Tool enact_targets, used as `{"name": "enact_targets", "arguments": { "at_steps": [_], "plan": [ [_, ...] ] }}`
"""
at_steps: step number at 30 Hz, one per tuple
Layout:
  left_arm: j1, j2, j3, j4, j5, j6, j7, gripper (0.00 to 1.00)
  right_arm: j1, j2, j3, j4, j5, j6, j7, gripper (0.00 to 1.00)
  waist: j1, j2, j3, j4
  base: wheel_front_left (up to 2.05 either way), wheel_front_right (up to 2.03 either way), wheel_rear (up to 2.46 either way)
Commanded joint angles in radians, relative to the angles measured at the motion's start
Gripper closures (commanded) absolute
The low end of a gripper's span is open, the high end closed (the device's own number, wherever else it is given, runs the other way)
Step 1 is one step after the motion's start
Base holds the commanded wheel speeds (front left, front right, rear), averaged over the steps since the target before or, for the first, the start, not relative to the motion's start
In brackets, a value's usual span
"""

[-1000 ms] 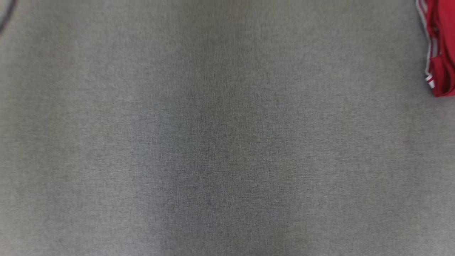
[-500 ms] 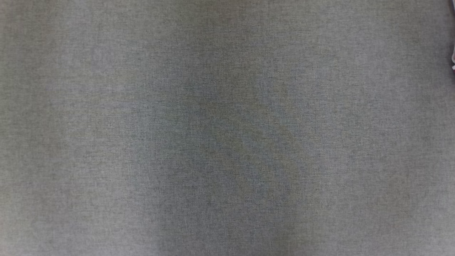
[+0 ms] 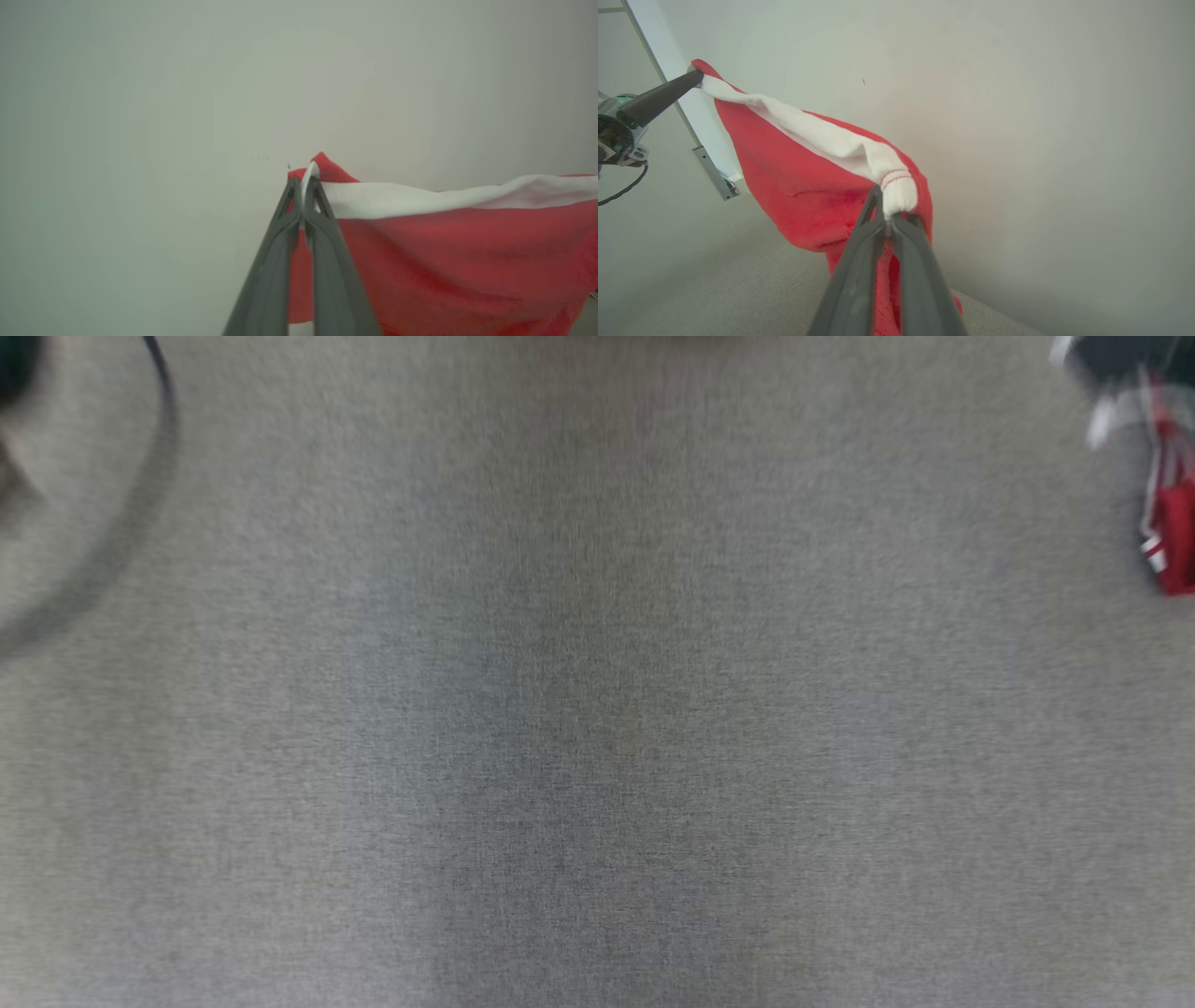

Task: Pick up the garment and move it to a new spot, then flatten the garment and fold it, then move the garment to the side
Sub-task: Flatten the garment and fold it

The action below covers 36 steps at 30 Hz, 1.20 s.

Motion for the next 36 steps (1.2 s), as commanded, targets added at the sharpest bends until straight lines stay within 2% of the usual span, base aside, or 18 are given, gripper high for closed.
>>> {"name": "enact_targets", "arguments": {
  "at_steps": [1, 5, 6, 12, 18, 22, 31, 36],
  "plan": [
    [0.137, 0.006, 0.043, -0.078, 0.01, 0.022, -0.005, 1.0, 0.083, -0.028, 0.011, -0.036, 0.015, -0.003, -0.025, 1.0, 0.0001, 0.0, -0.07, 0.008, 0.0, 0.0, 0.0],
    [0.383, 0.016, 0.144, -0.232, 0.017, 0.073, -0.004, 1.0, 0.229, -0.065, 0.02, -0.111, 0.018, -0.003, -0.051, 1.0, 0.0001, 0.0, -0.133, 0.012, 0.0, 0.0, 0.0],
    [0.383, 0.016, 0.144, -0.232, 0.017, 0.073, -0.004, 1.0, 0.229, -0.065, 0.02, -0.111, 0.018, -0.003, -0.051, 1.0, 0.0001, 0.0, -0.133, 0.012, 0.0, 0.0, 0.0],
    [0.785, 0.015, 0.226, -0.458, 0.066, 0.153, -0.005, 1.0, 0.456, -0.108, 0.024, -0.206, 0.014, -0.003, -0.074, 1.0, 0.0001, 0.0, -0.211, 0.022, 0.0, 0.0, 0.0],
    [1.096, -0.014, 0.279, -0.58, 0.116, 0.184, -0.005, 1.0, 0.644, -0.124, 0.013, -0.238, -0.012, -0.003, -0.08, 1.0, 0.0001, 0.0, -0.254, 0.03, 0.0, 0.0, 0.0],
    [1.246, -0.054, 0.312, -0.589, 0.171, 0.183, -0.005, 1.0, 0.764, -0.108, 0.004, -0.219, -0.075, -0.003, -0.08, 1.0, 0.0001, 0.0, -0.287, 0.03, 0.0, 0.0, 0.0],
    [1.51, -0.192, 0.362, -0.505, 0.297, 0.117, -0.005, 1.0, 1.074, -0.068, -0.074, -0.184, -0.145, -0.003, -0.079, 1.0, 0.0001, 0.0, -0.374, 0.044, 0.0, 0.0, 0.0],
    [1.6, -0.253, 0.434, -0.462, 0.355, 0.077, -0.005, 1.0, 1.233, -0.041, -0.116, -0.194, -0.17, -0.003, -0.078, 1.0, 0.0001, 0.0, -0.42, 0.045, 0.0, 0.0, 0.0]
  ]
}}
